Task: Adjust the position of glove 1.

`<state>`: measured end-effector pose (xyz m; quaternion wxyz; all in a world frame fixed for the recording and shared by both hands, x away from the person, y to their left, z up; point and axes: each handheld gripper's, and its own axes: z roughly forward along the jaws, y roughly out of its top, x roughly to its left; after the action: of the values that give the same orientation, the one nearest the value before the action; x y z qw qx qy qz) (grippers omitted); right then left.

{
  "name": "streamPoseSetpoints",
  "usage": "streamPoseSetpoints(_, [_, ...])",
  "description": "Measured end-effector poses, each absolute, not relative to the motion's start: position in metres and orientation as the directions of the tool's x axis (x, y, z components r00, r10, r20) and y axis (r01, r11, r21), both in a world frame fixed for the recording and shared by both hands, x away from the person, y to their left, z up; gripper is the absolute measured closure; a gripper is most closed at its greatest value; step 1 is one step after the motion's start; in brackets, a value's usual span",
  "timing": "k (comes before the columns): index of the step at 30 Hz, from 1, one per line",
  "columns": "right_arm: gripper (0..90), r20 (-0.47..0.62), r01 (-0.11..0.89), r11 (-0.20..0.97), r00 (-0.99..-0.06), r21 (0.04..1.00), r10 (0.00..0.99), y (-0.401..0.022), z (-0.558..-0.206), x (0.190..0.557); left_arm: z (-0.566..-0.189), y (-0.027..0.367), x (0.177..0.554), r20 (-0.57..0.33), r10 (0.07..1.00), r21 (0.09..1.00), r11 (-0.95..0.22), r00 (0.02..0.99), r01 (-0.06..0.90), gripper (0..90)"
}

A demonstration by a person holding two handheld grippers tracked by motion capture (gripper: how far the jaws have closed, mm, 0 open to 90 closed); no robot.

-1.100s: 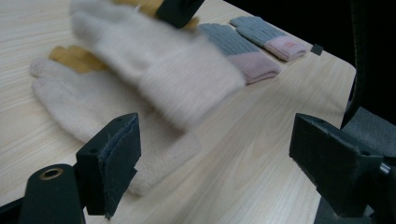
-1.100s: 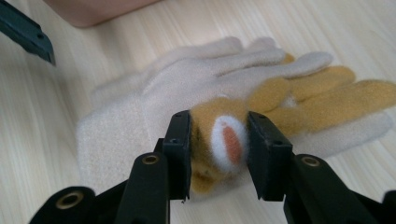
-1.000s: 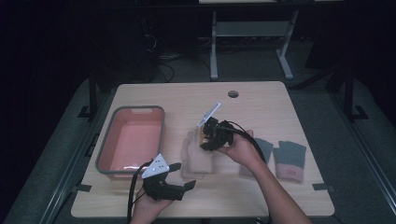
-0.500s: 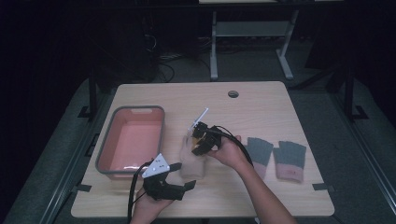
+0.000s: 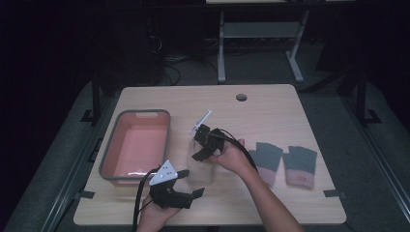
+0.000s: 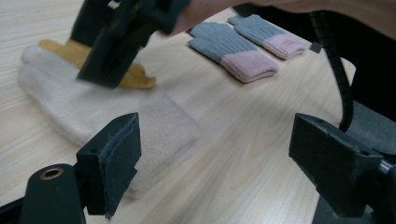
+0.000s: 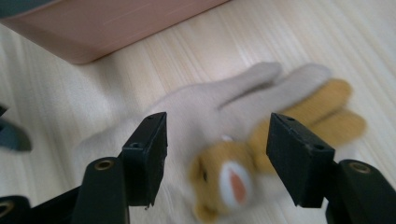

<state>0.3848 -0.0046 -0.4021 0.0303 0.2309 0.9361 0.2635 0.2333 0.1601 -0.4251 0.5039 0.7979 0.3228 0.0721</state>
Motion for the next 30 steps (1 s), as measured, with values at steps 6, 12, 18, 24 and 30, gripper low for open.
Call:
streamPoseSetpoints(6, [36.2, 0.034, 0.402, 0.809, -0.902, 0.429, 0.43, 0.019, -0.424, 0.388, -0.424, 0.162, 0.234, -0.207, 0.59, 0.856, -0.277, 0.78, 0.437, 17.0])
streamPoseSetpoints(12, [38.0, 0.001, 0.389, 0.822, -0.904, 0.416, 0.428, 0.014, -0.427, 0.388, -0.423, 0.162, 0.235, -0.211, 0.594, 0.855, -0.272, 0.776, 0.441, 17.0])
streamPoseSetpoints(18, [38.4, -0.004, 0.4, 0.818, -0.897, 0.413, 0.441, -0.006, -0.427, 0.386, -0.423, 0.158, 0.235, -0.212, 0.594, 0.852, -0.277, 0.776, 0.445, 17.0])
streamPoseSetpoints(24, [38.4, 0.012, 0.441, 0.791, -0.876, 0.425, 0.482, -0.031, -0.428, 0.384, -0.426, 0.144, 0.239, -0.202, 0.593, 0.834, -0.313, 0.78, 0.454, 17.3])
streamPoseSetpoints(30, [34.4, 0.055, 0.474, 0.741, -0.857, 0.476, 0.513, -0.047, -0.416, 0.382, -0.425, 0.135, 0.249, -0.22, 0.604, 0.815, -0.318, 0.766, 0.485, 17.6])
